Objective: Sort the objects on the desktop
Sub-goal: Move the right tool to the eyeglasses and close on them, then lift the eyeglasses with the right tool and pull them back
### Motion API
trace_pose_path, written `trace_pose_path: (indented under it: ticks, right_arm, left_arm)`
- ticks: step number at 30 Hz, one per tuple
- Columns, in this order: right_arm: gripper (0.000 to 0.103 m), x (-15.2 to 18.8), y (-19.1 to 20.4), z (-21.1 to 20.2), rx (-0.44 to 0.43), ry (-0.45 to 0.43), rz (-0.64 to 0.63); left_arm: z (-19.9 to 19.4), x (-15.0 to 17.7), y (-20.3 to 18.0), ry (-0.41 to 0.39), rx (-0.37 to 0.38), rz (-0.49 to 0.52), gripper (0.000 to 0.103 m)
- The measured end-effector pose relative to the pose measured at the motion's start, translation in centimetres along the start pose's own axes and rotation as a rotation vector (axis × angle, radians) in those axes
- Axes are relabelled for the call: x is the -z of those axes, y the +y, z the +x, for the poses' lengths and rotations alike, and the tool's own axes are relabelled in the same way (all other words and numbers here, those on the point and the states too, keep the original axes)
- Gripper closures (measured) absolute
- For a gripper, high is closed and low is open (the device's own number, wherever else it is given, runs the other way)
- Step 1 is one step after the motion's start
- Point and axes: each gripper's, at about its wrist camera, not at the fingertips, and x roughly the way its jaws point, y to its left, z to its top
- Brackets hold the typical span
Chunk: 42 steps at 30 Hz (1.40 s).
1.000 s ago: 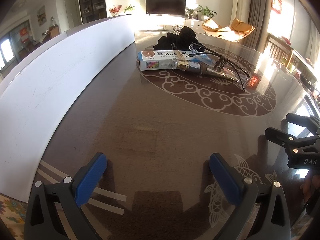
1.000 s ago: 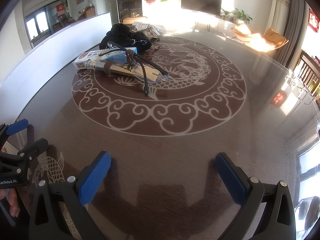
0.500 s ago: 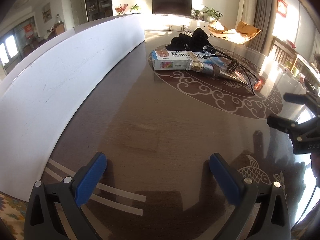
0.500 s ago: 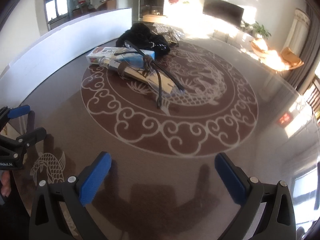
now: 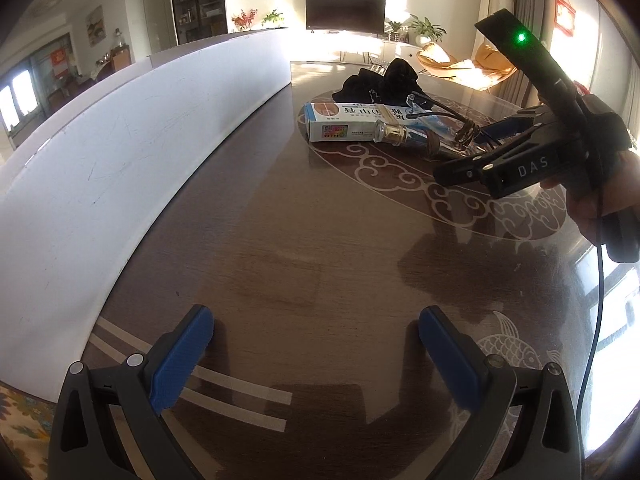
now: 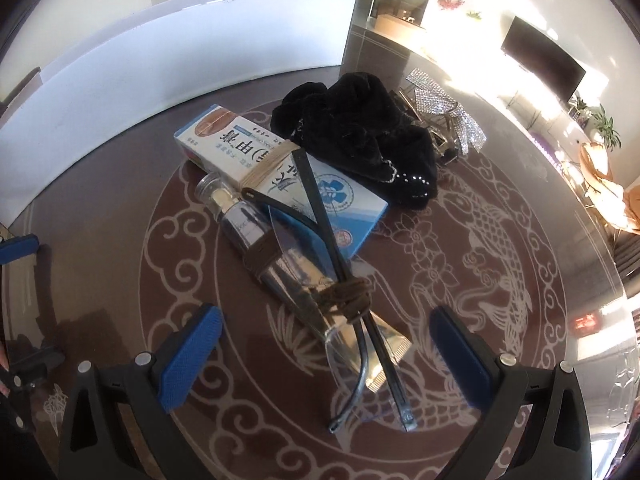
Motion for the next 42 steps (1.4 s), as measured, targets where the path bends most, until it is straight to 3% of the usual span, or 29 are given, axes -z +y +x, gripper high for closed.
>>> trace_pose_path:
  ticks: [2,6,8,14,20,25,34,42]
  right_arm:
    - [0.016,-0.3,0.3,0.2,-0.074,0.014,0.016]
    - [0.046,-0.7,1.6,-0.6,-0.130,0.001,0.013]
    - [0.065,-0.7,2.6,-1.2,-0.170,0.000,0.006]
    - [0.069,0.1,6.7,-2.7,-0.265,0.006,-0.066]
    - [0.069,1.0,7.0,-4.1,-0.273,-0.035,-0.003]
    - [0.070,2.8,7.2,-4.9,-0.230,-0.054,0.050]
    - [0.070,4.9,2.9,-5.4,-0.104,-0.095,0.201]
    - [0.070,6.7,1.4,-6.3,-0.013,-0.106,0.220]
  left_arm:
    - [0.0,0.0,0.0,0.000,0.000,0.000,0.000]
    - [0.0,0.0,0.0,-0.002,-0.001,-0.001,0.000]
    - [-0.1,-0.1,0.0,-0.003,0.000,-0.001,0.000]
    - [-0.1,-0.1,-0.1,-0.005,0.000,0.000,0.000]
    - [-0.1,-0.1,-0.1,-0.006,0.001,0.000,0.000]
    - [-0.1,-0.1,-0.1,-0.006,0.001,-0.001,0.000]
    - [-0.1,-0.1,-0.1,-0.006,0.001,-0.001,0.000]
    - [-0.1,-0.1,0.0,-0.006,0.001,-0.001,0.000]
